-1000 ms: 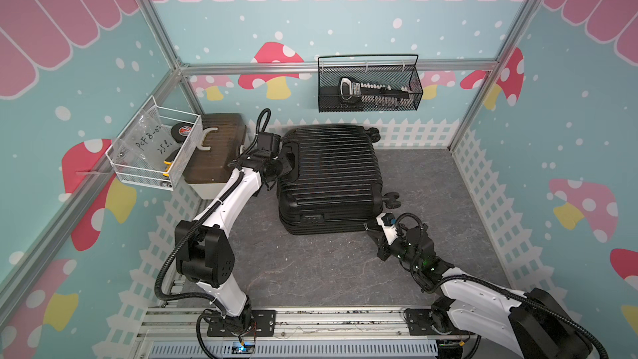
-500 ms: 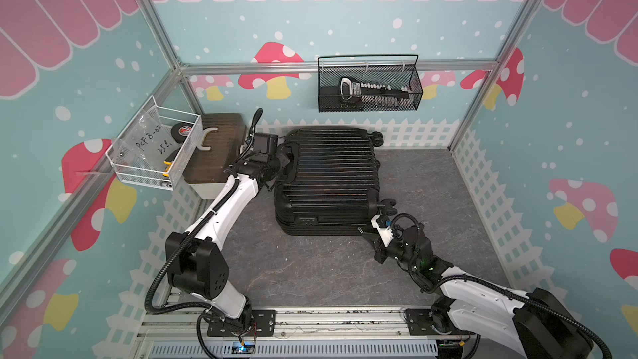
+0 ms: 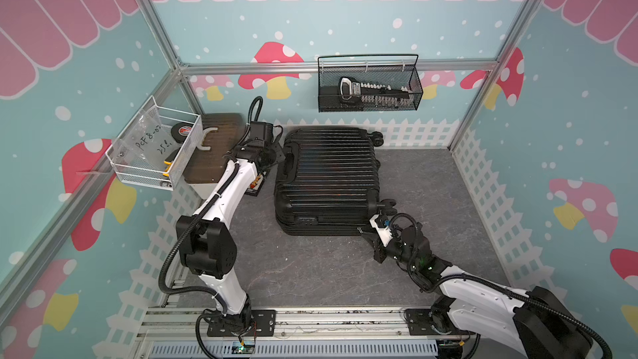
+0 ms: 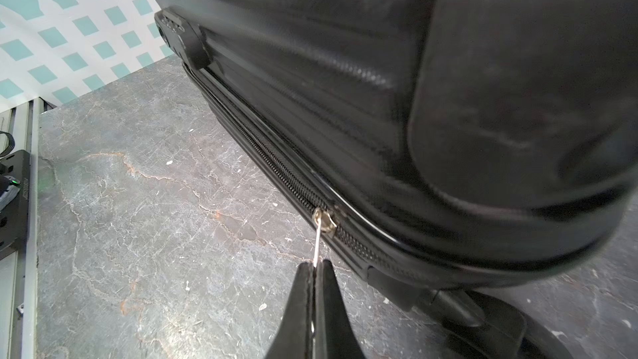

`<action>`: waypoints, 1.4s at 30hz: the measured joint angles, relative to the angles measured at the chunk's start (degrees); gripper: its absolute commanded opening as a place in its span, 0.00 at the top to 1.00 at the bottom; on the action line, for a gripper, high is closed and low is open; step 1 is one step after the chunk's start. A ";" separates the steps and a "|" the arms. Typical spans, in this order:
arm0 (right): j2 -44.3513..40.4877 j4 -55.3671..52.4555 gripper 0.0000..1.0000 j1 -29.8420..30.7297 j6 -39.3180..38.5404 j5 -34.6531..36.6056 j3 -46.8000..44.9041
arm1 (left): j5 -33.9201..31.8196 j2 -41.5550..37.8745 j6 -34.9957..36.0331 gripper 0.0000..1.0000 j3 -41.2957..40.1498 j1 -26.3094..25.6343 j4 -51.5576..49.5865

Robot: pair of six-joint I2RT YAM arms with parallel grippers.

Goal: Close the suitcase zippers
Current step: Zip the zipper on the suitcase.

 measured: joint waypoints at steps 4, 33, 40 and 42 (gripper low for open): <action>0.31 -0.02 1.00 0.00 -0.02 0.09 0.07 | 3.54 1.55 4.92 0.47 0.11 -0.28 -1.81; 1.92 -0.63 1.00 2.49 -0.90 4.13 1.68 | -6.84 -1.46 -8.15 0.83 -6.78 -10.99 -2.73; 4.59 -0.63 1.00 6.36 -2.05 4.15 3.54 | -10.27 -4.55 -16.98 0.85 -11.21 -14.82 -0.50; 5.75 -0.61 1.00 7.58 -2.36 4.20 4.33 | -11.85 -5.01 -19.37 0.85 -11.98 -16.26 -0.04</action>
